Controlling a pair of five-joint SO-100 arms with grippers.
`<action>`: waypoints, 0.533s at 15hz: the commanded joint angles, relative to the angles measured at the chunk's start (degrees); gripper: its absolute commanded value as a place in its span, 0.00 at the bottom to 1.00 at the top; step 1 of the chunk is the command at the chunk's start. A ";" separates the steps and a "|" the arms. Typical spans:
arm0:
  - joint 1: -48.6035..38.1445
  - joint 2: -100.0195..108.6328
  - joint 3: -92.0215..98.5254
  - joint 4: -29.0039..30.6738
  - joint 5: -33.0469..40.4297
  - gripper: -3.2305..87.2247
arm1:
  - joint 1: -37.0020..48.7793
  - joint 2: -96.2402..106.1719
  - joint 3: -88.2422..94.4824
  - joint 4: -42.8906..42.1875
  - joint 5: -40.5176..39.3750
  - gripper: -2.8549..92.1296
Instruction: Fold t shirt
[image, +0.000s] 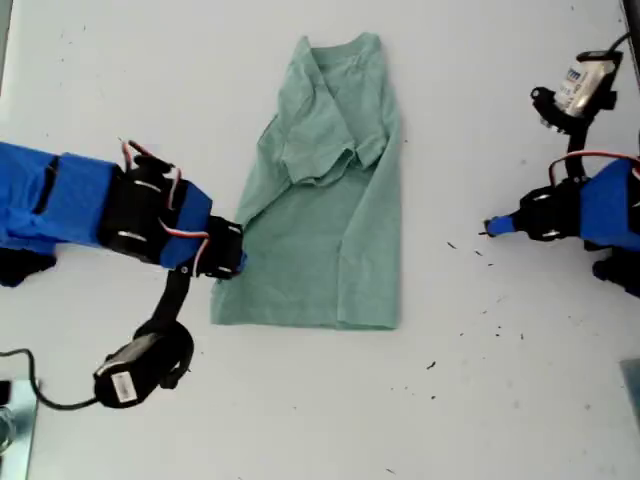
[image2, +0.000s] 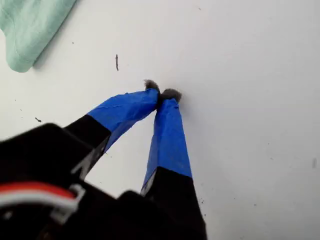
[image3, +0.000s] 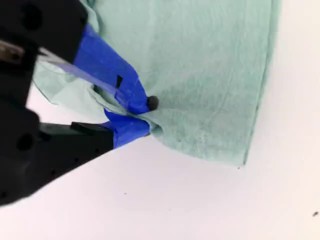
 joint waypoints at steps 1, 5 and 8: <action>-0.70 9.67 -1.23 1.23 1.41 0.03 | 0.44 0.70 2.20 0.00 -0.26 0.05; -2.99 6.50 -10.37 3.08 5.71 0.03 | 0.79 0.70 2.20 0.00 -0.26 0.05; -4.13 -8.35 -31.64 3.52 11.87 0.03 | 0.88 0.62 2.20 0.00 -0.09 0.05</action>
